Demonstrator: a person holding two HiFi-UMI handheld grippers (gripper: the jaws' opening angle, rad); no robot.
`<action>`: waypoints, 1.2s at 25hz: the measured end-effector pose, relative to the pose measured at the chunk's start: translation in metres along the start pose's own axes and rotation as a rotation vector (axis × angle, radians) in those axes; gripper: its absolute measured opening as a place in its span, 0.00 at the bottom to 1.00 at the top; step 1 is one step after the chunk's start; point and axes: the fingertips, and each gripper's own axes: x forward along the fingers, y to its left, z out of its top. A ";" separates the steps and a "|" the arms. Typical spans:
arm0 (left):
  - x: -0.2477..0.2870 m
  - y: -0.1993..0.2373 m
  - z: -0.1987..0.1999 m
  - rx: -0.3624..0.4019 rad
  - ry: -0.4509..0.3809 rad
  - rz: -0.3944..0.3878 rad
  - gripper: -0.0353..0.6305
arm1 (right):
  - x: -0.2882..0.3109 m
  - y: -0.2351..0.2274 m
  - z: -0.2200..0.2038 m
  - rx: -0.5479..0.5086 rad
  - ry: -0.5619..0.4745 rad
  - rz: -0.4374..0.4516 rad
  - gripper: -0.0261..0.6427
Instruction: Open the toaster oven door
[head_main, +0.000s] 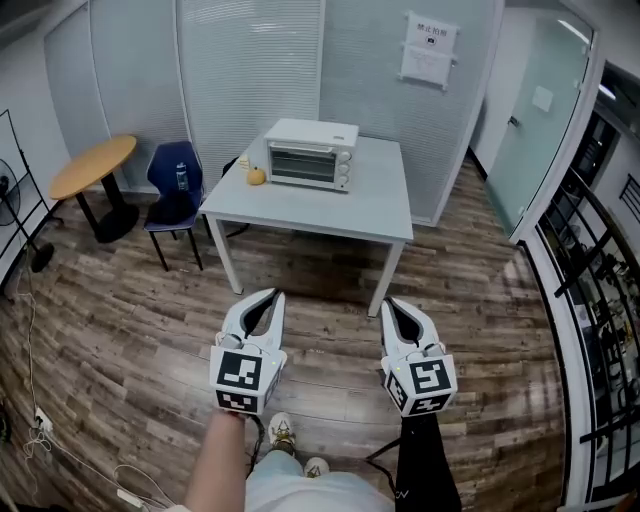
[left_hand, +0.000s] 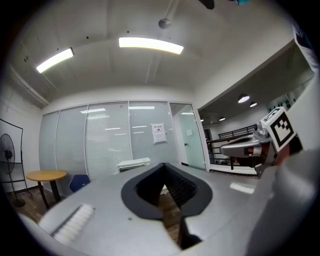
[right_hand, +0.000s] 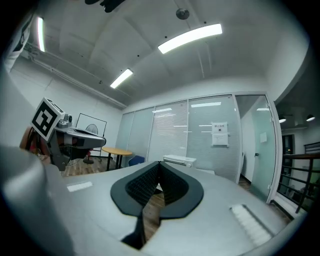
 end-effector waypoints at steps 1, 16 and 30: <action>0.001 0.002 -0.001 0.009 -0.002 -0.002 0.14 | 0.002 0.000 -0.001 -0.002 -0.002 -0.002 0.04; 0.092 0.056 -0.004 0.007 -0.059 -0.082 0.14 | 0.097 -0.010 -0.003 -0.021 -0.019 0.012 0.04; 0.214 0.138 -0.015 -0.011 -0.047 -0.135 0.14 | 0.234 -0.036 -0.003 -0.042 0.008 -0.024 0.04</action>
